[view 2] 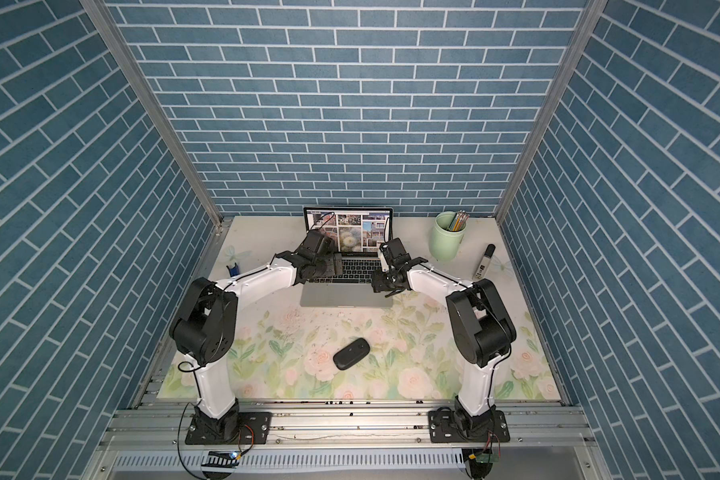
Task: Remove the wireless mouse receiver from the laptop
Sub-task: Move the laptop to the center of the board.
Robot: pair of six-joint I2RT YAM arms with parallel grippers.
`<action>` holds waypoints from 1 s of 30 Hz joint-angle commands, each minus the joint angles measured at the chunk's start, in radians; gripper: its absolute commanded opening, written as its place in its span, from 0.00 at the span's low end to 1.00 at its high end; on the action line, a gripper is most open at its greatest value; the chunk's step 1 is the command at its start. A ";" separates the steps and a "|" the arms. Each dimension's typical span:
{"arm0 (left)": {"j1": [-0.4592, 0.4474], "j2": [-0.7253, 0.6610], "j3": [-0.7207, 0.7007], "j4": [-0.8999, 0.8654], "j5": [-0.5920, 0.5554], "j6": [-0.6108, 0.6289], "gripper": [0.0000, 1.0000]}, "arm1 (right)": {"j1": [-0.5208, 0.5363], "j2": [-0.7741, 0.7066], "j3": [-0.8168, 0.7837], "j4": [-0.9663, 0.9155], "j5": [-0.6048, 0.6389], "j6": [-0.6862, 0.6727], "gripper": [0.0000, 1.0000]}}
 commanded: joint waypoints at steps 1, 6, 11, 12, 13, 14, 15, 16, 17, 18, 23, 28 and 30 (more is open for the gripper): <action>-0.003 -0.015 -0.067 0.011 0.026 -0.010 1.00 | 0.004 -0.027 0.003 -0.016 -0.017 -0.008 0.61; -0.003 -0.076 -0.118 0.017 -0.003 -0.021 1.00 | -0.009 -0.048 0.032 -0.053 0.004 -0.028 0.61; 0.016 -0.183 -0.115 -0.065 -0.098 -0.004 0.99 | -0.100 -0.070 0.155 -0.161 0.039 -0.096 0.64; 0.025 -0.197 -0.113 -0.080 -0.102 -0.001 1.00 | -0.124 -0.066 0.178 -0.178 0.028 -0.108 0.63; 0.038 -0.211 -0.113 -0.099 -0.101 0.000 1.00 | -0.148 -0.054 0.205 -0.197 0.009 -0.121 0.63; 0.051 -0.222 -0.116 -0.116 -0.097 0.000 1.00 | -0.168 -0.039 0.230 -0.212 -0.009 -0.135 0.62; 0.060 -0.228 -0.118 -0.129 -0.093 0.000 1.00 | -0.180 -0.024 0.247 -0.219 -0.025 -0.148 0.61; 0.067 -0.235 -0.124 -0.137 -0.084 0.005 1.00 | -0.189 -0.004 0.264 -0.225 -0.048 -0.163 0.59; 0.073 -0.241 -0.134 -0.141 -0.073 0.007 1.00 | -0.194 0.017 0.278 -0.226 -0.072 -0.177 0.56; 0.076 -0.244 -0.142 -0.143 -0.066 0.007 0.99 | -0.196 0.036 0.288 -0.224 -0.092 -0.187 0.52; 0.075 -0.231 -0.151 -0.225 -0.093 0.065 0.93 | -0.196 0.120 0.386 -0.283 -0.044 -0.293 0.46; 0.075 -0.124 -0.006 -0.535 -0.258 0.086 0.92 | -0.186 0.167 0.576 -0.432 0.117 -0.567 0.49; 0.075 -0.072 0.065 -0.645 -0.277 0.077 0.93 | -0.181 0.186 0.657 -0.509 0.193 -0.726 0.52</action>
